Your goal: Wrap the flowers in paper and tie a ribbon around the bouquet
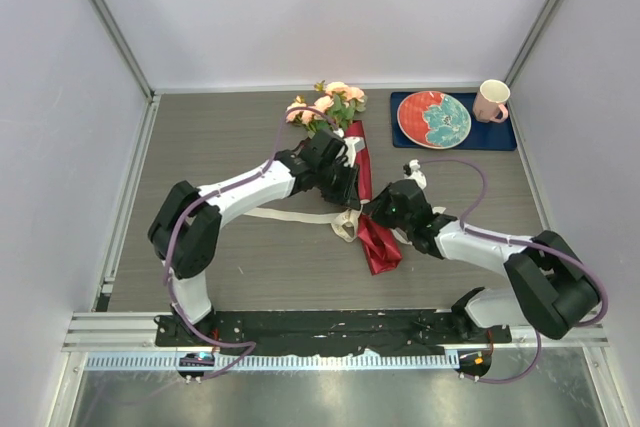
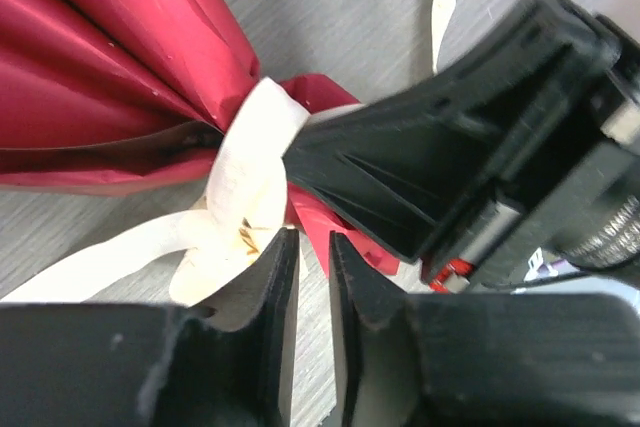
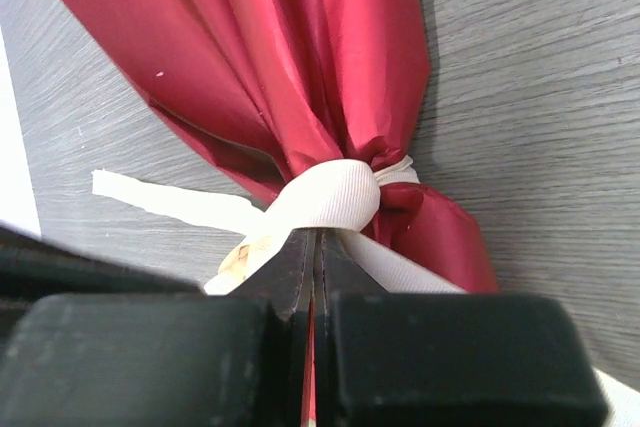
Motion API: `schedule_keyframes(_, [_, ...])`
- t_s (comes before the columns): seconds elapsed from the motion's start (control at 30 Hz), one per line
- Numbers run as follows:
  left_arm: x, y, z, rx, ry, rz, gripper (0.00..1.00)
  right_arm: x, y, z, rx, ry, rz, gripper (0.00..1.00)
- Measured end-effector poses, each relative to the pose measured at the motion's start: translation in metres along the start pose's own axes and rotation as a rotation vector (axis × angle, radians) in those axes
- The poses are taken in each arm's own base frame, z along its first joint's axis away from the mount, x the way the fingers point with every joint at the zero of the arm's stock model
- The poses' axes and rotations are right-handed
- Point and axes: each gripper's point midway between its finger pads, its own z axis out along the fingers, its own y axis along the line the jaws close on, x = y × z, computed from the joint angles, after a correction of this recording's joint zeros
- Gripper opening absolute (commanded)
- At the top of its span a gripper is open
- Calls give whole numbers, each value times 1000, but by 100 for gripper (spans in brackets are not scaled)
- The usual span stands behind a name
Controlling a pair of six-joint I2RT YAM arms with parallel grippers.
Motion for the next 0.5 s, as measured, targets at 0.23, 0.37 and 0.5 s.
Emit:
schedule_keyframes(0.23, [-9, 16, 6, -66, 1, 40, 47, -4, 2, -15, -32, -23, -11, 0])
schedule_keyframes(0.37, [-6, 28, 15, -106, 32, 61, 48, -2, 0, -16, -28, -15, -17, 0])
schedule_keyframes(0.5, [0, 37, 22, -128, 66, 79, 46, -1, 1, -16, -34, -9, -17, 0])
